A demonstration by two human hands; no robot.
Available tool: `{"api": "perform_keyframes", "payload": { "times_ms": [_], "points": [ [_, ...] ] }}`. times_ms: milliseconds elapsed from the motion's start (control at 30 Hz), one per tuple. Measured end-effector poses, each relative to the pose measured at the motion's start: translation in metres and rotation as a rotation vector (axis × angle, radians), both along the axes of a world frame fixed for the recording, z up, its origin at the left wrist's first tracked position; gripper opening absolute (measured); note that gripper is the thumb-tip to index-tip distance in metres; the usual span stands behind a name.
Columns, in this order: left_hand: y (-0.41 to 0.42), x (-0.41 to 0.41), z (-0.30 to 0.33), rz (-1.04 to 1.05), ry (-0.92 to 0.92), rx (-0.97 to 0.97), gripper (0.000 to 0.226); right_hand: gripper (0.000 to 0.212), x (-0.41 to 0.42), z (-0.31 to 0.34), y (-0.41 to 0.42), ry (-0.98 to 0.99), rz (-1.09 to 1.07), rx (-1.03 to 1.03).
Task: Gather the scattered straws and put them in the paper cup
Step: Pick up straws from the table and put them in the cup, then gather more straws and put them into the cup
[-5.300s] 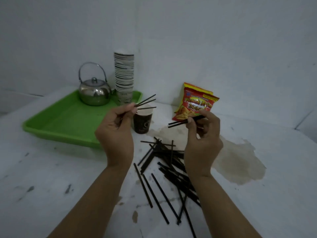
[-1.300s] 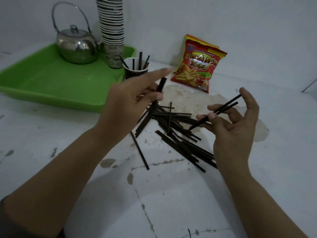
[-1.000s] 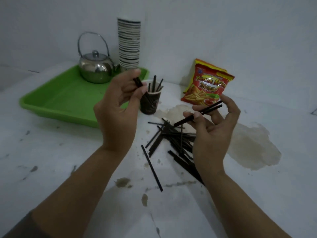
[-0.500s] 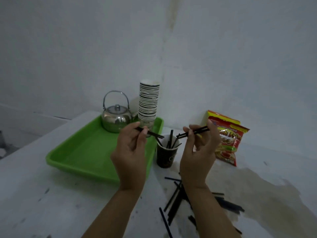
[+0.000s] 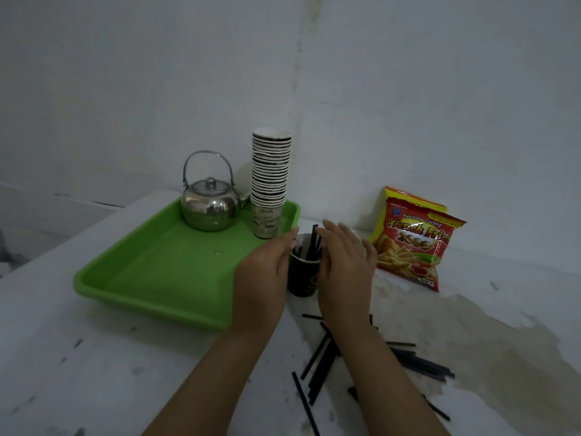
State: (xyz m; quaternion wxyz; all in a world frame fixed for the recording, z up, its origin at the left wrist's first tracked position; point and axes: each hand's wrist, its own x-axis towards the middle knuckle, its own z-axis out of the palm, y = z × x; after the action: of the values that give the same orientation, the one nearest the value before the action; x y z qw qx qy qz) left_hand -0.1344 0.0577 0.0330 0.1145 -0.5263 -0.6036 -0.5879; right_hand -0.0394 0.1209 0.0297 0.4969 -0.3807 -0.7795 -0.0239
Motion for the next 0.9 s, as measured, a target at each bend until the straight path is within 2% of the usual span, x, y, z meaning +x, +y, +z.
{"api": "perform_keyframes", "payload": {
  "times_ms": [200,300,367,500,667,800,900],
  "points": [
    [-0.012,0.004,0.002,0.047,0.047,-0.006,0.038,0.03,0.019,0.016,-0.008,0.098,0.013,-0.104],
    [-0.029,0.012,0.002,0.059,0.186,0.038,0.033,0.027,0.045,0.02,-0.022,0.104,0.045,-0.124],
    [-0.041,0.021,0.0,-0.019,0.306,0.002,0.024,0.025,0.067,0.015,-0.035,0.052,0.091,-0.151],
    [-0.061,0.041,-0.013,-0.363,0.466,-0.205,0.015,0.021,0.121,-0.012,-0.066,-0.133,0.102,-0.159],
    [-0.071,0.056,-0.016,-0.723,0.456,-0.565,0.014,0.024,0.176,-0.023,-0.095,-0.212,0.153,-0.314],
    [-0.076,0.057,-0.01,-0.813,0.36,-0.783,0.013,0.01,0.186,-0.009,-0.094,-0.237,0.174,-0.432],
    [-0.08,0.057,-0.003,-0.818,0.302,-0.898,0.015,0.009,0.187,-0.005,-0.095,-0.33,0.185,-0.446]
  ]
}}
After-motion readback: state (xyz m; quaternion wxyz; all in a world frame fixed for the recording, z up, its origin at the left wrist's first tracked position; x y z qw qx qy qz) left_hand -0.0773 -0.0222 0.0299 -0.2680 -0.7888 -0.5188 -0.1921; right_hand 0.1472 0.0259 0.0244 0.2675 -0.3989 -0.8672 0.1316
